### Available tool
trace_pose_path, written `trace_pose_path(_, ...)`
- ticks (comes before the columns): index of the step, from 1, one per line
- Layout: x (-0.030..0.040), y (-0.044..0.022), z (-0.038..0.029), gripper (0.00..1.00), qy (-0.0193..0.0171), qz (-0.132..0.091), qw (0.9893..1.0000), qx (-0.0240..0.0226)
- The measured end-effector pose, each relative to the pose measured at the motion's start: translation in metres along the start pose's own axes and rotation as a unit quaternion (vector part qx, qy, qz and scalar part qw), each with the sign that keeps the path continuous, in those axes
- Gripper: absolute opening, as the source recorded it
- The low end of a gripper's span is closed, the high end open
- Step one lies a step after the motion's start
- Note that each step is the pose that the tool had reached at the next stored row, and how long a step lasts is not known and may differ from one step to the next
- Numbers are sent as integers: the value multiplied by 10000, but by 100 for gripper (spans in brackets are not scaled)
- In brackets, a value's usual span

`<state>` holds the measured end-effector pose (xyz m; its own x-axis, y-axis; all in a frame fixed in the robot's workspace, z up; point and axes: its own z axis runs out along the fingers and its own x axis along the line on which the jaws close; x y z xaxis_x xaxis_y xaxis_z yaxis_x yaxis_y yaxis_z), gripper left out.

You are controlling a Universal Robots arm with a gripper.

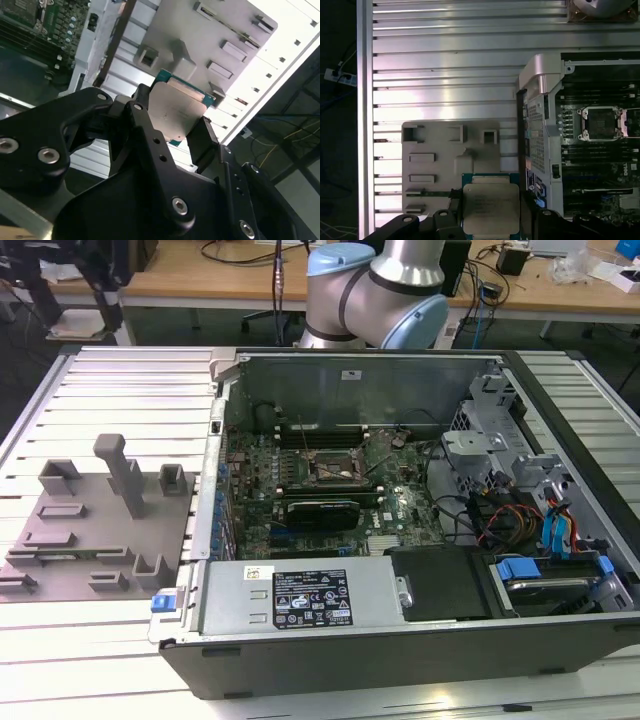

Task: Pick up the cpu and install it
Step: 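Pick up the cpu and move it towards the insertion slot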

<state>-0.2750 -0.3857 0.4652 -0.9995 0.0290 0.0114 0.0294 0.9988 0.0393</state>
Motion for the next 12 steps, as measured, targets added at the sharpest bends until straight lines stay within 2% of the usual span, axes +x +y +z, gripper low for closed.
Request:
trace_pose_path(1, -83, 2, 1, 55, 6, 0, 10000, 0)
trace_pose_path(6, -355, 9, 8, 55, 28, 2, 10000, 0)
trace_pose_path(12, -628, 16, 38, 55, 49, 2, 10000, 1)
